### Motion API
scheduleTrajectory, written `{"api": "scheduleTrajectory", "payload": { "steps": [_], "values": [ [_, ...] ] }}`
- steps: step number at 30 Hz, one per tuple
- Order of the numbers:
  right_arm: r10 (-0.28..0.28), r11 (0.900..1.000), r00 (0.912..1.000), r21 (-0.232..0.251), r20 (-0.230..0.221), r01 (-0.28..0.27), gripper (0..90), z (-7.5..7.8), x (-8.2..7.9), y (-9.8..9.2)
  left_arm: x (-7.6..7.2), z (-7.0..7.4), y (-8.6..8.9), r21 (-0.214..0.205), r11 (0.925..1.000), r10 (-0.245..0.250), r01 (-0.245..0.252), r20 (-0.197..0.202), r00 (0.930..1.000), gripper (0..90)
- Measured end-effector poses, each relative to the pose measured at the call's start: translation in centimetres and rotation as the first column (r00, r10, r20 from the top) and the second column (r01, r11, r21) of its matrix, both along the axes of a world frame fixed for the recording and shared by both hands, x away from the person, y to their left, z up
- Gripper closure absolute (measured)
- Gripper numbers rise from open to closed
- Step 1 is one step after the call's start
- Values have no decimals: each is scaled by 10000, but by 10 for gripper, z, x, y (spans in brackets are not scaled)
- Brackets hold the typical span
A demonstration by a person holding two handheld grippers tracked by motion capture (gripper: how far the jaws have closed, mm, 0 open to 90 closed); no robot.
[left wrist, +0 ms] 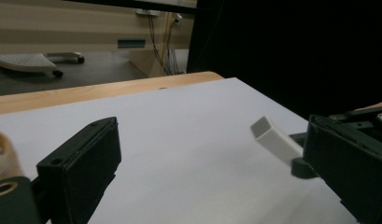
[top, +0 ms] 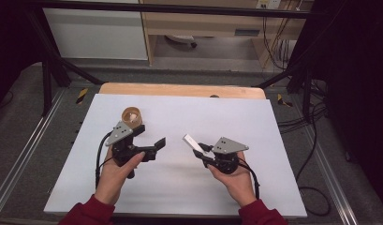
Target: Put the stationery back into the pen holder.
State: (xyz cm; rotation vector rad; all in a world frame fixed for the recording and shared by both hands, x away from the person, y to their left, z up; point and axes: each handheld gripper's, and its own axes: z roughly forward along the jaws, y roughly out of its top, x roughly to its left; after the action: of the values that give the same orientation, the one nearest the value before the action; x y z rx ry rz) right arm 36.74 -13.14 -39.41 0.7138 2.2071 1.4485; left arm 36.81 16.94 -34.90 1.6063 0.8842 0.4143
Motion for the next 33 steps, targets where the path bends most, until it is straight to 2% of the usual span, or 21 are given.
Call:
{"api": "scheduleTrajectory", "payload": {
  "steps": [4,13,17,22,25,33],
  "values": [
    [107,9999,9995,45,291,-108,675,2,-3,10,6,0,-10,-482,9988,-120,103,-349,9993,66],
    [228,9995,9977,195,646,-241,675,3,-8,24,12,-9,-24,-732,9971,-262,194,-929,9953,131],
    [247,9996,9972,150,711,-258,675,2,-9,26,15,-14,-29,-950,9947,-507,386,-1289,9904,151],
    [220,9994,9964,241,817,-240,675,2,-9,28,13,-17,-36,-981,9932,-757,625,-1373,9876,215],
    [198,9993,9963,300,835,-223,675,3,-9,29,12,-18,-39,-1157,9905,-917,747,-1497,9845,258],
    [132,9992,9960,373,885,-166,674,2,-9,32,13,-21,-41,-1402,9876,-960,702,-1870,9777,401]
  ]
}}
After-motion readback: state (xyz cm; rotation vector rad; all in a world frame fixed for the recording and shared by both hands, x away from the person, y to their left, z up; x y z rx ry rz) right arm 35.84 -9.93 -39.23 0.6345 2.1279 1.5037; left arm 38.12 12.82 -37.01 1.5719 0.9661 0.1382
